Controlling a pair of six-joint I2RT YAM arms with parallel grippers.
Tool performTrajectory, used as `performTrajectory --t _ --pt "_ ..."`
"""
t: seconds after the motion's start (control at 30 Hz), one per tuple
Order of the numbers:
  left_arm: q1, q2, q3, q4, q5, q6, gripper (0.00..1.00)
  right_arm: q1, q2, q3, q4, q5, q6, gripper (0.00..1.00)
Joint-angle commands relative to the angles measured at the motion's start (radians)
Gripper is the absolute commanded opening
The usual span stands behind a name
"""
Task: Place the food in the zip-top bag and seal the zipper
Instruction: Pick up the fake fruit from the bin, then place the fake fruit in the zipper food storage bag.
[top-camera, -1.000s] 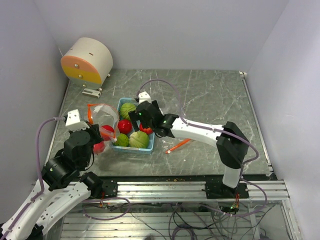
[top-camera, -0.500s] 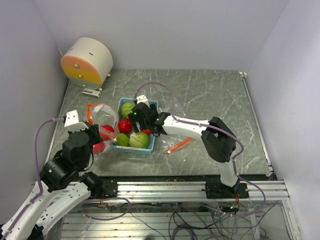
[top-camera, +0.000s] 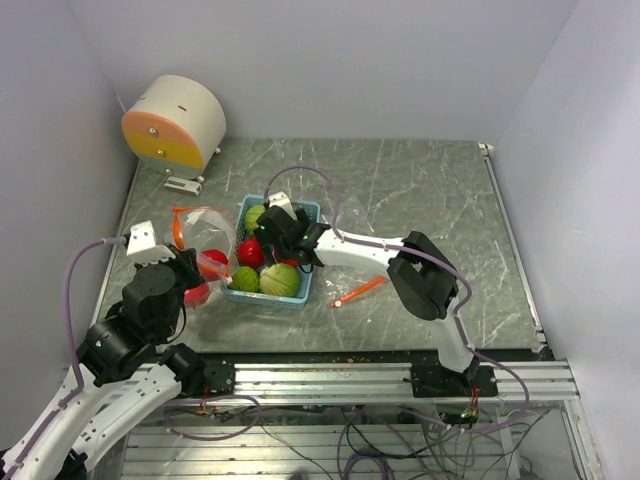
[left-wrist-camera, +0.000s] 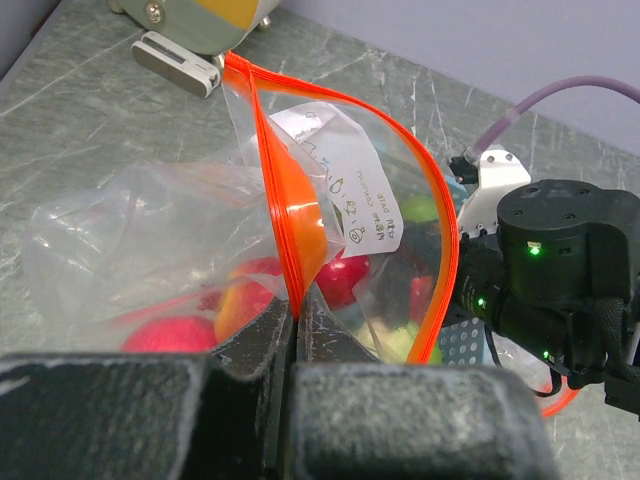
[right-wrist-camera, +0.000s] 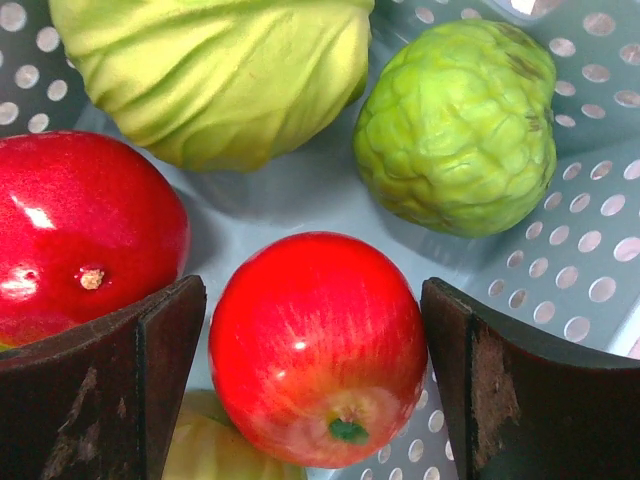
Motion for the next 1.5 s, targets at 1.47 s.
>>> performTrajectory --t 1.47 --pt "-0.002 0.033 -0.034 0.153 0.214 0.038 0.07 0.038 -0.404 -0.279 0.856 -0.747 0.096 0.61"
